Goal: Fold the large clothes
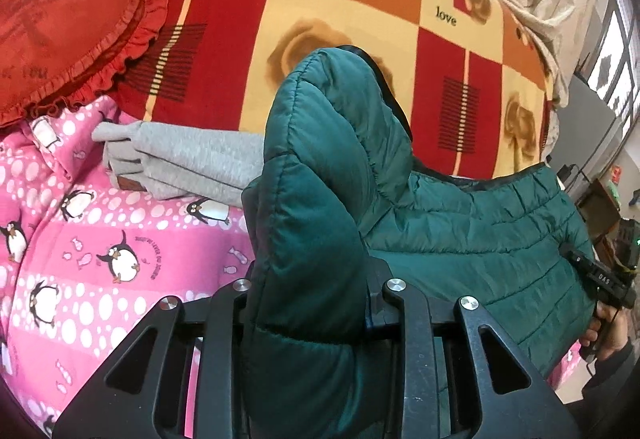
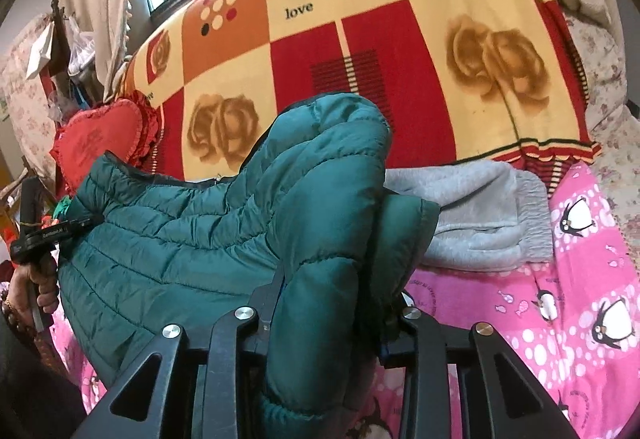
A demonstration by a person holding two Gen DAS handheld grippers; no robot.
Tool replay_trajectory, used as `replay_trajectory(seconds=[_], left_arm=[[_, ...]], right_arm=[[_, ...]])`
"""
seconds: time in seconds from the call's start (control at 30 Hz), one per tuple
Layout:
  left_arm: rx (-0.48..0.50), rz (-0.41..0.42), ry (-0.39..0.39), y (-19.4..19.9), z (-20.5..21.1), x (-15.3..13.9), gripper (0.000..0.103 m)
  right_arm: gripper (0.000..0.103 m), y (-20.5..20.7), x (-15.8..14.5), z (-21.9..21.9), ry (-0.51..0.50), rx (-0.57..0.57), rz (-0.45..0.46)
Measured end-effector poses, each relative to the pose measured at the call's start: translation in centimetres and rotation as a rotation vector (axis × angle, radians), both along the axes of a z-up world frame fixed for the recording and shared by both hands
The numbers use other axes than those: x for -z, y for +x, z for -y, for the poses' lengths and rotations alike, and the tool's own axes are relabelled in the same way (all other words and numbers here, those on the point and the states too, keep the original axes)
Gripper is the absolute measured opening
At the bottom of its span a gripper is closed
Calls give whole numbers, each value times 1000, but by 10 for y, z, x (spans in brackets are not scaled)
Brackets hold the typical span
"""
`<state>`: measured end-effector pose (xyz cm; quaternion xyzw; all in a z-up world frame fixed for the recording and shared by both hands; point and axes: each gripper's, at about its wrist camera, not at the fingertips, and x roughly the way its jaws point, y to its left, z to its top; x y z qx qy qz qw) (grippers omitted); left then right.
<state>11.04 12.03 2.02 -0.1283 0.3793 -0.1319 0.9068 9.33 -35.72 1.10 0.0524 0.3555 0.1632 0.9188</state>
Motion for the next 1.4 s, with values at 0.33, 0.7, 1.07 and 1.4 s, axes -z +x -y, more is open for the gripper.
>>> replay_trajectory(seconds=[0.33,0.7,1.07,1.4], left_arm=[[6,114,-64,-47,-15,-46,28],[49,32,-30,-84,-11,-8,28],[-43,-171,-70,-58,-22,38,55],[-241,-57,-160,-66,-57,17,63]], right_arm=[[32,-56,-40,-4,36,-3,110],[32,-78,3,0,23,-24,0],[59,-54,56,76,473,284,-295],[76,-94,0,-17,-4,18,84]])
